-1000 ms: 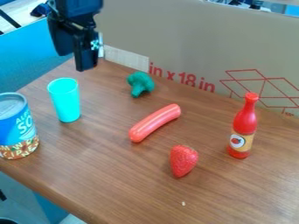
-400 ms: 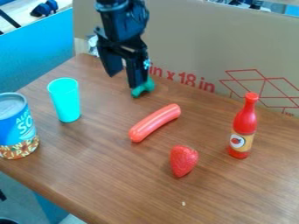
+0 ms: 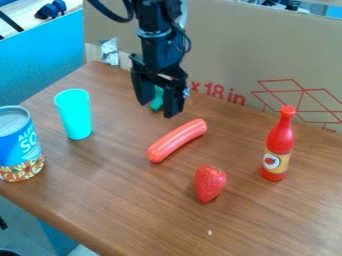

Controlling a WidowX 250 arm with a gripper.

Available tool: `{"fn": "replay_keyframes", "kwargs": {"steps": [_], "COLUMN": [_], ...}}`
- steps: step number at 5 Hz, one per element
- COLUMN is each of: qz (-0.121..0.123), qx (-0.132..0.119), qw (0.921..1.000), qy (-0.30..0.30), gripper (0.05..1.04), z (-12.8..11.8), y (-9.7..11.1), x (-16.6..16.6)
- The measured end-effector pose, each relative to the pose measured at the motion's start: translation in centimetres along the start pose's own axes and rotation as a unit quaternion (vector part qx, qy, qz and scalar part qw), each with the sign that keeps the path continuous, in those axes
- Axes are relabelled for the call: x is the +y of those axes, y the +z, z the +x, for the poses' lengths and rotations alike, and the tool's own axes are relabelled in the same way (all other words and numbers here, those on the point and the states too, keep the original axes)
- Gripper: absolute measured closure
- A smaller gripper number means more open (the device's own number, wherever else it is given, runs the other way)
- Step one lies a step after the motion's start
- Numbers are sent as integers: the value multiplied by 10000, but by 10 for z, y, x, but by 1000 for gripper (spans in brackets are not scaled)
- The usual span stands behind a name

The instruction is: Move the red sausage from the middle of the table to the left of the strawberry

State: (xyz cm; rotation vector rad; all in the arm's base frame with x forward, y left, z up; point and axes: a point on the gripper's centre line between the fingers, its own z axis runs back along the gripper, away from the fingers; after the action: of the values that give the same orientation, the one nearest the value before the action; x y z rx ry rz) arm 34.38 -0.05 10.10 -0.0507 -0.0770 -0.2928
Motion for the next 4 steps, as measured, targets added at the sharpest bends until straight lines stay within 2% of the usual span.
{"fn": "replay_keyframes", "kwargs": {"steps": [1,3,4], "qz": [93,115,219], "qx": [73,502,937], "qw": [9999,9986,9953], "qy": [-71,-141,-84], "gripper": [81,81,81], "z": [7,17,15], "y": [-11,-46,-63], "x": [-4,-11,-5]}}
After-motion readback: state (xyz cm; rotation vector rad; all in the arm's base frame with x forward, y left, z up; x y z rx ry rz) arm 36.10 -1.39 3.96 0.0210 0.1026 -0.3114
